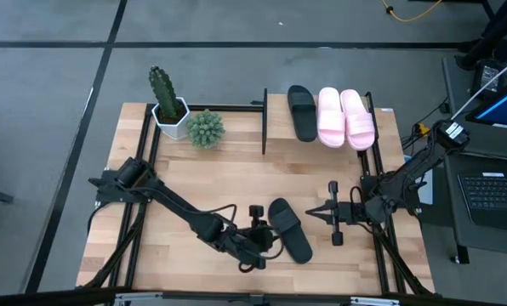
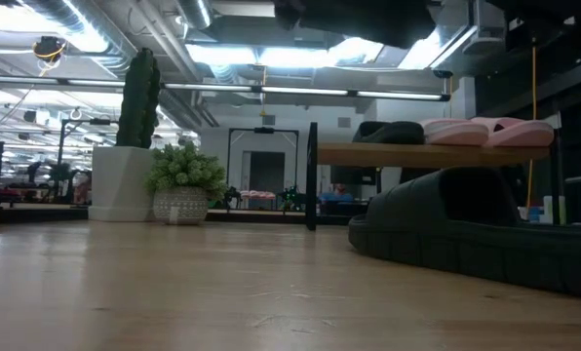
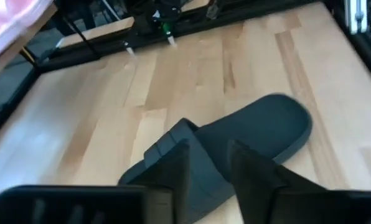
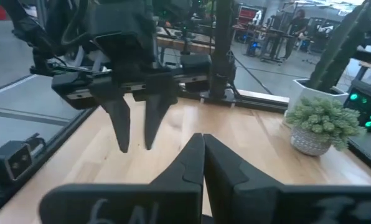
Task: Pick and place slides into the shelf
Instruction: Put the black slides on the shelf
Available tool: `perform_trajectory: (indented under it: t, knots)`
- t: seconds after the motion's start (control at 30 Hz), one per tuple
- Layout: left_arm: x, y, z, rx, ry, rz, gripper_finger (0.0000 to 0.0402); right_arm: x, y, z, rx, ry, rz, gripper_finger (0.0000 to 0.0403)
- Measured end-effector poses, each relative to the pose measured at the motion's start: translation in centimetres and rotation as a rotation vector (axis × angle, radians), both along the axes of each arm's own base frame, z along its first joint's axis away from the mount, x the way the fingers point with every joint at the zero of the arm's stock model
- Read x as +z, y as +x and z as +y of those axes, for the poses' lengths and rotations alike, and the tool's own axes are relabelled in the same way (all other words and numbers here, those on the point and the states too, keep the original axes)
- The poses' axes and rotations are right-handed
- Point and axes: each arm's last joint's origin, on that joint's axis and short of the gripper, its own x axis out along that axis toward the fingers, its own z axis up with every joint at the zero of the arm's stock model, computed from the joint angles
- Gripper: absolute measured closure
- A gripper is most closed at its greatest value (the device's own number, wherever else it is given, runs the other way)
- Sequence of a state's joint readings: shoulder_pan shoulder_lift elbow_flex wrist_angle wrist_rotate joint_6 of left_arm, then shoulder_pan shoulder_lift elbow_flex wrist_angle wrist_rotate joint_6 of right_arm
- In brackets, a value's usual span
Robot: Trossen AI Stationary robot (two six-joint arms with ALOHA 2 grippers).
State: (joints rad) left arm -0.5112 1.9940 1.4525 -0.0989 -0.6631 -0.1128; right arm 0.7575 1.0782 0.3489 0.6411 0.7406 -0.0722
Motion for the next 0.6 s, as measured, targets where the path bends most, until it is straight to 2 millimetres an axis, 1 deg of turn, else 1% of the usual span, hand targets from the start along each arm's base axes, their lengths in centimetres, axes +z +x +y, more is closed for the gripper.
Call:
perform_trajectory:
  t: [0.13, 0.23, 0.4, 0.53, 0.6]
  knots:
    - [0.1, -0.1, -0.2, 0.026, -0.062, -0.018, 0.0258, 0.0, -0.2, 0.2, 0.012, 0.011, 0.001, 0.0394]
    - [0.0, -0.2, -0.5, 0.018, -0.065, -0.019, 0.0239, 0.0, -0.2, 0.2, 0.013, 0.009, 0.003, 0.0394]
    - [-1.4, 0.4, -1.3, 0.006, -0.08, -0.043, 0.0233, -0.1, -0.2, 0.2, 0.012, 0.009, 0.009, 0.0394]
    - [-3.4, 0.9, -1.3, 0.014, -0.055, -0.012, 0.0235, -0.2, -0.2, 0.2, 0.01, 0.019, 0.015, 0.0394]
    - [-4.0, 1.2, -1.2, 0.022, -0.052, -0.015, 0.0235, -0.2, -0.2, 0.2, 0.009, 0.027, 0.019, 0.0394]
